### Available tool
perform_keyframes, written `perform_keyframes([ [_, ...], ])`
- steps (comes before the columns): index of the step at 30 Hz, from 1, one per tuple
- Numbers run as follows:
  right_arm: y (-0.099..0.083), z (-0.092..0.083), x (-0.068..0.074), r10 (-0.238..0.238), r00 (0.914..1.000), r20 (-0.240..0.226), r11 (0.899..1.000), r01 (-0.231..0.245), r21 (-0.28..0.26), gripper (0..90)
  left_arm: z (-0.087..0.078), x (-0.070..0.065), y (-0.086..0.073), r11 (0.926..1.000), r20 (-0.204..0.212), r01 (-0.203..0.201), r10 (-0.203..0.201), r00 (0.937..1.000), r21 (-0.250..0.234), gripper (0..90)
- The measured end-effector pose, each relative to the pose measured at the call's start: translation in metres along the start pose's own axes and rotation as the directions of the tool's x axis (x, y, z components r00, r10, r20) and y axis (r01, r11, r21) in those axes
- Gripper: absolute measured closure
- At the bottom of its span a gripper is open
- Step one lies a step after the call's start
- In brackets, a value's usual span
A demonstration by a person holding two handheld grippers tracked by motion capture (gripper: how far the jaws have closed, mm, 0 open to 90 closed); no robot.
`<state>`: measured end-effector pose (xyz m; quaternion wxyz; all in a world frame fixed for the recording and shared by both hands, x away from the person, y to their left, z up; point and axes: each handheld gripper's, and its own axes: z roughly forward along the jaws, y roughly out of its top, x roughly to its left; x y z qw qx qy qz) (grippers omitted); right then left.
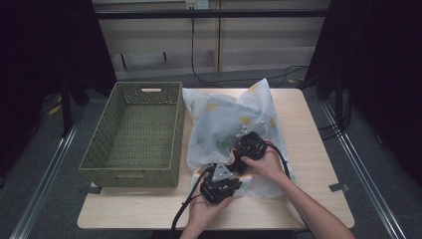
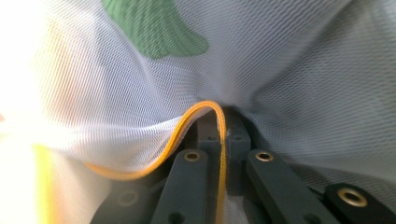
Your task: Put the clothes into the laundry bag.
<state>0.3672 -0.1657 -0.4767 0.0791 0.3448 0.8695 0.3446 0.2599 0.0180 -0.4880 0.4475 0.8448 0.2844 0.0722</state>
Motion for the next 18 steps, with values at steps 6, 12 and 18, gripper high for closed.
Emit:
perform_keyframes([
  [6,-0.002,-0.023,0.008,-0.023,0.9976,-0.065,0.999,0.020,-0.048,87.1,-0.019,0.008,-0.007,0.9998,-0.012,0.011,-0.011,0.9999,-0.016,50.0],
  [12,-0.013,-0.055,0.026,-0.074,0.9912,-0.110,0.994,0.064,-0.085,84.8,-0.053,0.015,-0.003,0.9964,-0.023,0.002,-0.004,0.9997,-0.084,51.1],
  [18,-0.032,-0.068,0.035,-0.092,0.9859,-0.140,0.994,0.083,-0.068,80.3,-0.066,0.035,-0.004,0.9936,-0.051,0.037,-0.043,0.9977,-0.107,58.4],
])
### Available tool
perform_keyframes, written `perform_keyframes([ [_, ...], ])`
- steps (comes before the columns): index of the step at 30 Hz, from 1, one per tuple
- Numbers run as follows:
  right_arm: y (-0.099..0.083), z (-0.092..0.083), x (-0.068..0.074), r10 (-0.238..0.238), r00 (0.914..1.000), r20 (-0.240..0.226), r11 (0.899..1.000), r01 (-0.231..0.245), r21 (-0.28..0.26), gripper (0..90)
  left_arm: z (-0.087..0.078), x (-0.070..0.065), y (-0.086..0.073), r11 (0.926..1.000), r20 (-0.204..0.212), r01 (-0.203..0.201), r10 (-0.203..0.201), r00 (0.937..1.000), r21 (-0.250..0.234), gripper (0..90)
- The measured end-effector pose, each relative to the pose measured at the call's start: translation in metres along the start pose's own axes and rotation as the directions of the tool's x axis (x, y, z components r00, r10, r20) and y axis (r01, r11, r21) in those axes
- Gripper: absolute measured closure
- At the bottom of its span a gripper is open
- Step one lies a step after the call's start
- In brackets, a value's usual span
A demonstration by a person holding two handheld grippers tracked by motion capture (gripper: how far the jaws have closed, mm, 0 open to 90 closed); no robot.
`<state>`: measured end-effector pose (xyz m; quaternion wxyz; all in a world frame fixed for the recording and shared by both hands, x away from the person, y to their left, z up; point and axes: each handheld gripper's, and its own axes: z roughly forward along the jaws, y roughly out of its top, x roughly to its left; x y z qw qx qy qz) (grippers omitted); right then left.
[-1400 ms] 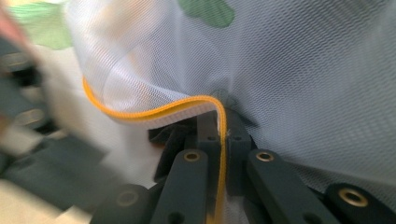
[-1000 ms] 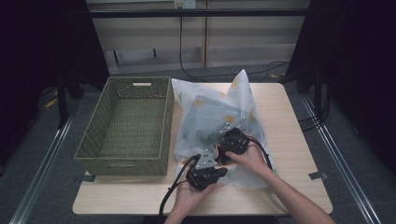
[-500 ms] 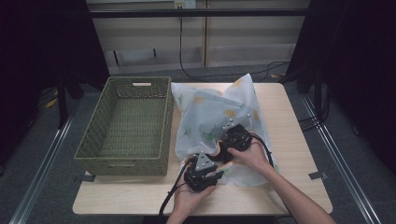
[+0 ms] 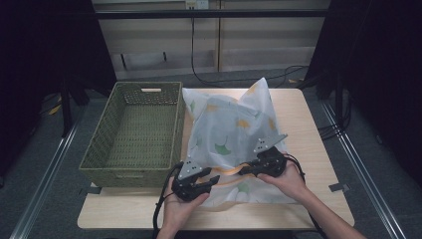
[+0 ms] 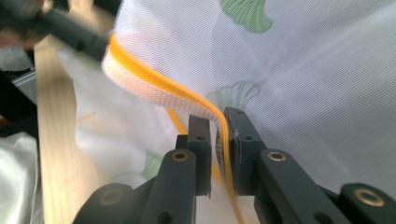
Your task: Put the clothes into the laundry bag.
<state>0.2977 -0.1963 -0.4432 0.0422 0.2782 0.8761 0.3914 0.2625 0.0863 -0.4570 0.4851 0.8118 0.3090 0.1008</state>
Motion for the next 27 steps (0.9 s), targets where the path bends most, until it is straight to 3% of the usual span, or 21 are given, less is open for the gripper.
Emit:
perform_keyframes([
  [6,-0.020,0.002,0.001,0.017,0.9997,-0.016,1.000,-0.017,0.015,73.1,0.007,0.010,0.000,0.9996,-0.084,-0.017,0.019,0.9963,0.021,59.7],
  [9,-0.027,0.006,0.000,0.029,0.9990,-0.033,0.998,-0.027,0.048,68.1,0.017,0.014,-0.005,0.9962,-0.136,-0.011,0.023,0.9904,0.086,59.5],
  [11,-0.030,0.005,0.000,0.031,0.9989,-0.036,0.997,-0.029,0.067,66.1,0.023,0.015,-0.010,0.9954,-0.140,-0.010,0.023,0.9899,0.095,59.0],
  [14,-0.032,-0.001,-0.002,0.041,0.9978,-0.052,0.997,-0.038,0.060,64.4,0.031,0.011,-0.016,0.9840,-0.199,-0.019,0.055,0.9784,0.177,59.3],
  [15,-0.034,-0.005,-0.003,0.044,0.9973,-0.059,0.998,-0.041,0.049,62.6,0.029,0.005,-0.017,0.9791,-0.222,-0.053,0.097,0.9702,0.197,59.5],
  [17,-0.036,-0.013,-0.004,0.047,0.9979,-0.044,0.999,-0.046,0.029,63.4,0.028,-0.001,-0.017,0.9800,-0.195,-0.053,0.091,0.9767,0.192,59.5],
  [19,-0.039,-0.021,-0.006,0.065,0.9971,-0.040,0.998,-0.065,-0.008,66.1,0.028,-0.001,-0.020,0.9782,-0.193,-0.060,0.099,0.9761,0.199,58.9],
  [21,-0.043,-0.028,-0.010,0.085,0.9963,-0.014,0.996,-0.086,-0.031,70.3,0.029,0.001,-0.025,0.9737,-0.182,-0.042,0.084,0.9796,0.224,58.6],
  [23,-0.049,-0.032,-0.016,0.107,0.9941,0.017,0.993,-0.106,-0.056,73.4,0.029,0.002,-0.034,0.9767,-0.174,-0.034,0.072,0.9821,0.212,56.6],
  [25,-0.056,-0.032,-0.022,0.146,0.9877,0.055,0.989,-0.144,-0.047,75.3,0.028,0.004,-0.036,0.9804,-0.172,-0.013,0.047,0.9840,0.196,56.3],
  [27,-0.060,-0.030,-0.027,0.167,0.9838,0.066,0.986,-0.165,-0.032,75.2,0.028,0.007,-0.035,0.9784,-0.174,-0.018,0.054,0.9832,0.206,56.3],
])
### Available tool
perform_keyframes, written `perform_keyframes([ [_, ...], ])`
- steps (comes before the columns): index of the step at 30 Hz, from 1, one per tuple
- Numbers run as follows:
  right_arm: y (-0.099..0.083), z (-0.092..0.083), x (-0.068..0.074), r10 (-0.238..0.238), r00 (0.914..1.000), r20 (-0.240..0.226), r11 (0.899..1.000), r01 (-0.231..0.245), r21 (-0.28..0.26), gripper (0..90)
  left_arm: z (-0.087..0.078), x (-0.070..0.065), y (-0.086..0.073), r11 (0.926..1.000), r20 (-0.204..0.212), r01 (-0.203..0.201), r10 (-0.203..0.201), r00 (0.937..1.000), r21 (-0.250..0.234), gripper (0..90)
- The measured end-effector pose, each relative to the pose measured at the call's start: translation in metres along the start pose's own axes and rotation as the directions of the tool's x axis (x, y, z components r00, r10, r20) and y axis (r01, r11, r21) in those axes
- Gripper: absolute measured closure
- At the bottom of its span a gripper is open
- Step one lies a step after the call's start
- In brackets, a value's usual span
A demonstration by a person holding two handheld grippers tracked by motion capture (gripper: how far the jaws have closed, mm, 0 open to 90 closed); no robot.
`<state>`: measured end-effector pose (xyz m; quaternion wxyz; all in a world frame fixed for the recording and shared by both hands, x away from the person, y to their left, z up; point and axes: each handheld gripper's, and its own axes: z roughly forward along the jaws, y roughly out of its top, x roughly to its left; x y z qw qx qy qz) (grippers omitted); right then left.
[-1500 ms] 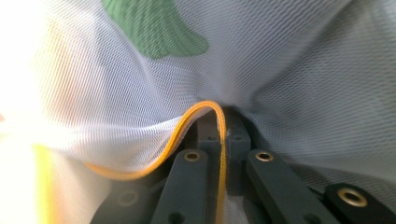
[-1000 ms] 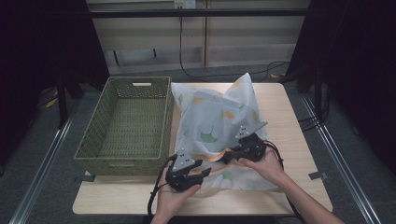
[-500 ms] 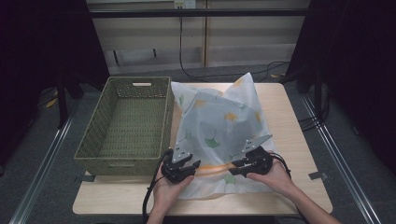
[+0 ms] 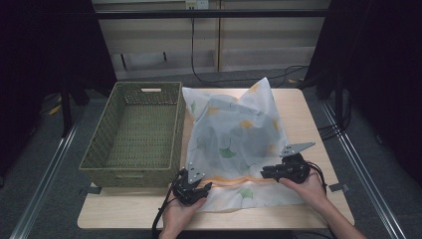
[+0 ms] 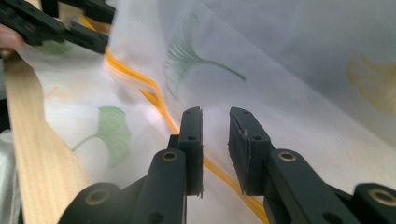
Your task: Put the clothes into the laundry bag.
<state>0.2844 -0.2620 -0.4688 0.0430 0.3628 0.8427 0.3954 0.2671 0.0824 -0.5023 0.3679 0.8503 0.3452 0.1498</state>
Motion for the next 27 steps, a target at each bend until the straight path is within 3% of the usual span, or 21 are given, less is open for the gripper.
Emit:
perform_keyframes([
  [3,0.000,-0.002,-0.001,0.003,0.9999,0.010,1.000,-0.003,-0.009,74.8,0.004,0.003,0.000,0.9994,-0.023,0.015,-0.016,0.9996,-0.030,56.3],
  [4,0.000,-0.003,0.000,0.002,0.9999,0.011,1.000,-0.001,-0.011,74.6,0.004,0.004,0.000,0.9993,-0.053,0.018,-0.020,0.9984,-0.034,56.3],
  [8,-0.001,-0.012,0.005,0.011,0.9996,0.027,0.998,-0.009,-0.056,71.4,0.003,-0.003,-0.001,0.9987,-0.103,-0.016,0.011,0.9946,-0.048,54.7],
  [9,-0.001,-0.015,0.006,0.017,0.9995,0.028,0.998,-0.015,-0.068,70.6,0.001,-0.003,-0.002,0.9976,-0.082,-0.038,0.034,0.9961,-0.058,52.4],
  [10,-0.002,-0.016,0.007,0.016,0.9997,0.021,0.997,-0.014,-0.082,70.0,-0.001,-0.005,-0.002,0.9955,-0.046,-0.023,0.019,0.9988,-0.092,49.9],
  [13,-0.001,-0.022,0.009,0.029,0.9993,0.022,0.991,-0.026,-0.128,67.0,-0.012,-0.007,0.000,0.9865,0.001,-0.011,0.012,0.9999,-0.163,48.1],
  [14,-0.001,-0.024,0.010,0.036,0.9990,0.028,0.989,-0.031,-0.146,65.2,-0.020,-0.007,0.002,0.9775,0.034,0.007,0.000,0.9994,-0.211,47.6],
  [15,-0.001,-0.026,0.011,0.037,0.9988,0.031,0.986,-0.032,-0.165,63.5,-0.025,-0.007,0.004,0.9741,0.054,0.014,-0.001,0.9986,-0.226,46.3],
  [17,-0.001,-0.030,0.013,0.037,0.9986,0.039,0.982,-0.029,-0.188,60.7,-0.038,-0.009,0.012,0.9653,0.059,0.019,-0.004,0.9982,-0.260,44.2],
  [21,0.000,-0.039,0.018,0.038,0.9976,0.057,0.973,-0.024,-0.231,55.6,-0.059,-0.017,0.035,0.9527,0.080,-0.065,0.093,0.9925,-0.297,38.5],
  [22,0.000,-0.041,0.019,0.034,0.9977,0.059,0.971,-0.020,-0.238,55.3,-0.062,-0.018,0.040,0.9437,0.088,-0.081,0.115,0.9894,-0.321,37.1],
  [26,-0.002,-0.049,0.027,0.025,0.9978,0.062,0.965,-0.008,-0.263,53.4,-0.071,-0.014,0.065,0.9308,0.100,-0.059,0.102,0.9898,-0.361,32.5],
  [27,-0.002,-0.051,0.028,0.019,0.9977,0.066,0.964,0.000,-0.267,53.1,-0.073,-0.013,0.071,0.9221,0.111,-0.056,0.105,0.9882,-0.383,29.9],
])
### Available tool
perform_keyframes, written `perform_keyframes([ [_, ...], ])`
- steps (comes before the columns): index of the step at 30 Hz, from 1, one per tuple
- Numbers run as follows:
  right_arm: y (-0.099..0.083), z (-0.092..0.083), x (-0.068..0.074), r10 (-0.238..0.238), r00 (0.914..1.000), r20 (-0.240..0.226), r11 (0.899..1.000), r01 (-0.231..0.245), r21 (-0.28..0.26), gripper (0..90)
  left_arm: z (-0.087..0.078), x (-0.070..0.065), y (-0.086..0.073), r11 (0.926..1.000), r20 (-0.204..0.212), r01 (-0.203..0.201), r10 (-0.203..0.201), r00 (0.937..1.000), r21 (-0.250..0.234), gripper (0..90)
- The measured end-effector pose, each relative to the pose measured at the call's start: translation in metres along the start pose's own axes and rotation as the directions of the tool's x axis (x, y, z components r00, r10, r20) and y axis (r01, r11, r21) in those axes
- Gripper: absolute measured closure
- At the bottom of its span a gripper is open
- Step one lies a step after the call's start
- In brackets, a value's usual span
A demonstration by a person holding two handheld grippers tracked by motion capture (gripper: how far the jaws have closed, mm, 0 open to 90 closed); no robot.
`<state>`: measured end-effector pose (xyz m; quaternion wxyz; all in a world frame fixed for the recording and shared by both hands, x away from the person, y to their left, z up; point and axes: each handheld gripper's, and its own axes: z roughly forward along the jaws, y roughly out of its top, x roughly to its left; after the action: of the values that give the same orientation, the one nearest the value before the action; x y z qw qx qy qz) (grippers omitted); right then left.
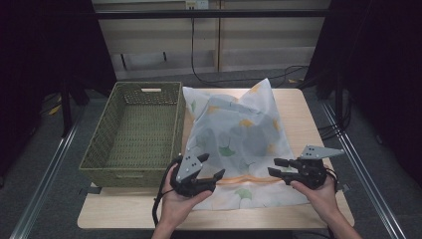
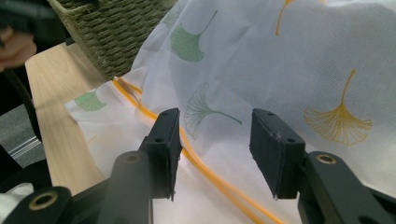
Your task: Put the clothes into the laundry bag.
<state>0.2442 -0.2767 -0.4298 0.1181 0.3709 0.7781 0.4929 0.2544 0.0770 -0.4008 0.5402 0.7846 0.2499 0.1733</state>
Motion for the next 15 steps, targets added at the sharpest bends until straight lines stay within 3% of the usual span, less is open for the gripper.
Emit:
perform_keyframes([
  [2,-0.001,-0.004,0.003,-0.002,1.0000,0.002,1.000,0.002,-0.009,52.8,0.005,0.005,0.012,0.9995,0.042,0.012,-0.011,0.9991,-0.031,29.5],
  [4,-0.001,-0.008,0.005,-0.004,1.0000,0.004,1.000,0.004,-0.019,52.4,0.013,0.008,0.023,0.9992,0.032,-0.020,0.021,0.9993,-0.035,28.8],
  [5,-0.002,-0.010,0.006,-0.010,0.9999,0.003,1.000,0.010,-0.025,52.3,0.019,0.011,0.028,0.9985,0.031,-0.013,0.014,0.9994,-0.052,28.9],
  [6,-0.002,-0.011,0.006,-0.007,1.0000,0.005,0.999,0.007,-0.031,52.0,0.027,0.014,0.034,0.9989,0.017,-0.010,0.011,0.9998,-0.047,28.9],
  [7,-0.002,-0.012,0.007,-0.003,1.0000,0.002,0.999,0.003,-0.035,51.8,0.033,0.017,0.041,0.9993,0.032,-0.029,0.030,0.9991,-0.023,28.4],
  [8,-0.002,-0.012,0.007,-0.006,1.0000,0.002,0.999,0.006,-0.037,51.2,0.038,0.017,0.044,0.9987,0.030,-0.045,0.046,0.9985,-0.023,28.5],
  [9,-0.002,-0.013,0.007,-0.006,1.0000,0.005,0.999,0.006,-0.041,50.7,0.043,0.018,0.049,0.9982,0.055,-0.055,0.057,0.9969,-0.023,28.4],
  [13,-0.003,-0.016,0.007,-0.004,1.0000,0.005,0.998,0.004,-0.058,50.2,0.046,0.017,0.058,0.9947,0.069,-0.099,0.101,0.9925,-0.027,24.8],
  [15,-0.004,-0.017,0.007,0.002,0.9999,0.011,0.997,-0.001,-0.071,49.2,0.038,0.020,0.054,0.9967,0.057,-0.076,0.078,0.9953,-0.026,22.7],
])
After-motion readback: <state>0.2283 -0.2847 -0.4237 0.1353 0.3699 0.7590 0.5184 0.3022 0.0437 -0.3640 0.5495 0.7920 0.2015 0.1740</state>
